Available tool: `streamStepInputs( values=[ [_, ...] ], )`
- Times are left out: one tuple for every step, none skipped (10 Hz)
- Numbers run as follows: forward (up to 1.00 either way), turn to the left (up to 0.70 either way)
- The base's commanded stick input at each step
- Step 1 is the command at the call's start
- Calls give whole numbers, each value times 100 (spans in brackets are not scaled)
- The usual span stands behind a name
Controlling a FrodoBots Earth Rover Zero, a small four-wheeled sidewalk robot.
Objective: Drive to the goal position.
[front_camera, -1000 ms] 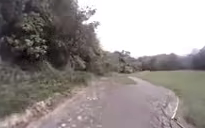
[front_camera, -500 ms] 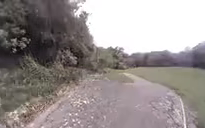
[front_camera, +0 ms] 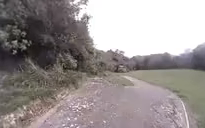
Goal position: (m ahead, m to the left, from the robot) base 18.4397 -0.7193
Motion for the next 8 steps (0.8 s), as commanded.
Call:
streamStepInputs(
  values=[
    [85, -27],
    [85, -27],
    [85, -27],
    [85, -27],
    [85, -27],
    [85, -20],
    [85, -5],
    [85, 0]
  ],
)
